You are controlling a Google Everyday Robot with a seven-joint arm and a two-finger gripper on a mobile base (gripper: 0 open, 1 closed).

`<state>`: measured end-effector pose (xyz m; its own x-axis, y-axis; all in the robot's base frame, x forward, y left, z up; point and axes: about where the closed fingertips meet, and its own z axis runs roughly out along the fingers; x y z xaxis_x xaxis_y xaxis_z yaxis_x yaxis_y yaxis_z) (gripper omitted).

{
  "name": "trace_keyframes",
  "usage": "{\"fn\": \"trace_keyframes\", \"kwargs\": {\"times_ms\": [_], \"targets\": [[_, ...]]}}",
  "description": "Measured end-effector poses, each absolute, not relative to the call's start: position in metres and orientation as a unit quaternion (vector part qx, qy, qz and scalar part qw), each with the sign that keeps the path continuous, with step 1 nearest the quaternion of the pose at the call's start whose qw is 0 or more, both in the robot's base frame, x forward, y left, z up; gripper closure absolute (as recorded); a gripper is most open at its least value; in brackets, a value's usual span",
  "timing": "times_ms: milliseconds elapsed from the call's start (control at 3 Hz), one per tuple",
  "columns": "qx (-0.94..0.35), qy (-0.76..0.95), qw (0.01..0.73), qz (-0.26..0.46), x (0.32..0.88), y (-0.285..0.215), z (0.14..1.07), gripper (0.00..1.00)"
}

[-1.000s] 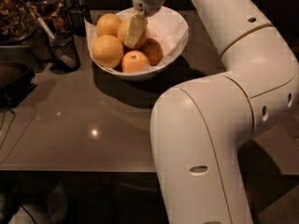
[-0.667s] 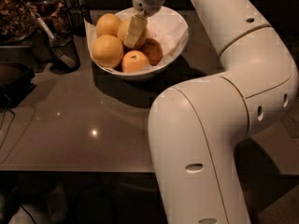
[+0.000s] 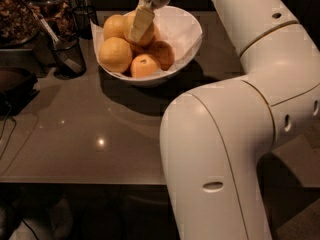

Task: Pick orange from white bowl

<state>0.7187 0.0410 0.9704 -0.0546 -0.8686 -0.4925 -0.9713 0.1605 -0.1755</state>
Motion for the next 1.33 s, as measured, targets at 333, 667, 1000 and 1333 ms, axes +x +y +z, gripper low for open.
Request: {"fn": "trace_keyframes", "kwargs": {"times_ms": [333,667,1000,1333], "targets": [[-0.638,0.709,0.285,0.099,0.714,0.050,0.997,1.00],[-0.635,0.702,0.306,0.105,0.711,0.053,1.011,1.00],[-0.635,0.701,0.306,0.105,0.711,0.053,1.011,1.00],[-0.622,0.716,0.300,0.108,0.697,0.047,1.015,1.00]]}}
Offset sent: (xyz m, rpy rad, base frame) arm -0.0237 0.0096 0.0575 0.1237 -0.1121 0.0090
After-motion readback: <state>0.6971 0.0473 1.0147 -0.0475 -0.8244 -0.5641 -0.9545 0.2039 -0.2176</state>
